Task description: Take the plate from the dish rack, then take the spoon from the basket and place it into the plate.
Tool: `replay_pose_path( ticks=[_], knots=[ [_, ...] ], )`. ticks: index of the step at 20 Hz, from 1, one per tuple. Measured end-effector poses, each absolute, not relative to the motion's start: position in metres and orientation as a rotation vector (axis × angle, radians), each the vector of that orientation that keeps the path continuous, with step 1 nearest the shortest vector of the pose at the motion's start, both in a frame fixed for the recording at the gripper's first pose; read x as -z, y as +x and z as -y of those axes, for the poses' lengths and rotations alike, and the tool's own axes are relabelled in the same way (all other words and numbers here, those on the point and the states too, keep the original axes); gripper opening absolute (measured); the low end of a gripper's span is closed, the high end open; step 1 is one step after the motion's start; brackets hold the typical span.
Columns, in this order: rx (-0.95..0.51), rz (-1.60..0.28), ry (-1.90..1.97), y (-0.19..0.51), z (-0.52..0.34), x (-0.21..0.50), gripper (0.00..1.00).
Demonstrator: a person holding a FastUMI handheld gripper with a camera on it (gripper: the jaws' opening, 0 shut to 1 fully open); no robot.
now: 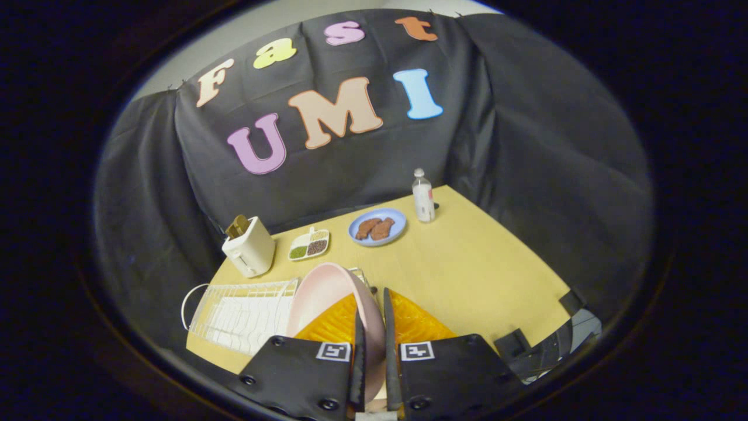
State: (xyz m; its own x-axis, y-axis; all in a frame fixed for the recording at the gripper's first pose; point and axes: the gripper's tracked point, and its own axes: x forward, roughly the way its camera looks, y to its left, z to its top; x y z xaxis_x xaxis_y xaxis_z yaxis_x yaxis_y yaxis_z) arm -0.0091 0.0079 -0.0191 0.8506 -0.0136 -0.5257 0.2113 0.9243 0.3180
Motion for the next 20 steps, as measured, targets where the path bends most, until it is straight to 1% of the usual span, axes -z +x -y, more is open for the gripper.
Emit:
replay_pose_path(
  ticks=[4,8,14,20],
  knots=[
    [0.078,-0.601,0.457,-0.021,-0.003,0.087,0.17],
    [0.079,-0.638,0.449,-0.014,0.005,0.135,0.17],
    [0.022,-0.658,0.525,-0.003,-0.003,0.171,0.17],
    [-0.027,-0.735,0.559,-0.005,-0.018,0.217,0.17]
  ],
)
